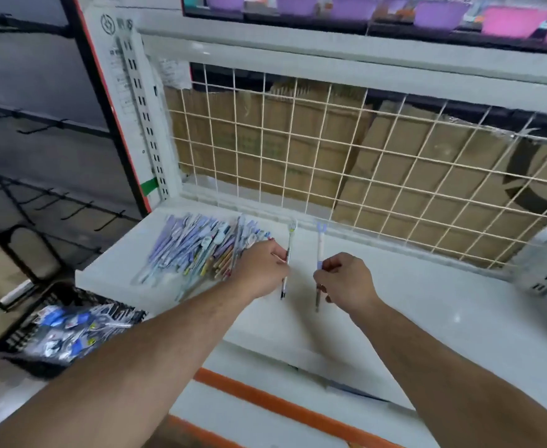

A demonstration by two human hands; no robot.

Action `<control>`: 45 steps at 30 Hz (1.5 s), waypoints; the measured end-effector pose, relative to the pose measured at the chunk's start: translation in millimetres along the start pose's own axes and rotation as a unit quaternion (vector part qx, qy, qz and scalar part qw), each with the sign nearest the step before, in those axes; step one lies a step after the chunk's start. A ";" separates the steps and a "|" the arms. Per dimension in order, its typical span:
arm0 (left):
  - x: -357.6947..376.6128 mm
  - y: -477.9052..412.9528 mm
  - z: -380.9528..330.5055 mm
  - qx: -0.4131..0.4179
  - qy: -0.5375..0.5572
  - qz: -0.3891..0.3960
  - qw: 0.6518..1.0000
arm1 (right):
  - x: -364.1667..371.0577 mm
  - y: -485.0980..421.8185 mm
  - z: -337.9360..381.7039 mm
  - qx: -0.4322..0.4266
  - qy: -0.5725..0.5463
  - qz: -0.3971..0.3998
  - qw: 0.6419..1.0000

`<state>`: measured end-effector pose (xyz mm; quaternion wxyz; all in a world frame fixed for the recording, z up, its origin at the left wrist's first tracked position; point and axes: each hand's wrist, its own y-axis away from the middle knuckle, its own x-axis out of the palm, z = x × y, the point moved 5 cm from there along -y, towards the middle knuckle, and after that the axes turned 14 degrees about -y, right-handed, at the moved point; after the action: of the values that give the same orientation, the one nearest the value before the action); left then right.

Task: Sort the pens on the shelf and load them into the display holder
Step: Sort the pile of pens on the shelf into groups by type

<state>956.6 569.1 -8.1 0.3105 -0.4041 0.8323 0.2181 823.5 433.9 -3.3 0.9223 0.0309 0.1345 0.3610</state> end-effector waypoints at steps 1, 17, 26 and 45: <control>4.5 -4.7 -2.2 0.007 -0.003 0.019 1.000 | -2.2 1.3 -1.9 0.002 -0.003 -0.019 1.000; 81.9 -23.9 -44.5 0.075 -0.120 0.140 0.980 | -80.8 44.0 -42.3 0.085 -0.028 -0.204 0.975; 87.6 -24.4 -49.1 0.090 -0.278 0.119 0.949 | -98.3 37.5 -50.6 0.099 -0.010 -0.174 0.980; 130.5 12.2 -105.9 0.222 -0.304 -0.006 0.926 | -164.2 12.5 -80.3 0.136 0.107 -0.143 0.974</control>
<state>848.0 441.1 -21.8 0.6320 -0.2444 0.7223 0.1382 678.1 329.2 -41.4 0.9317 0.0975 0.2837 0.2048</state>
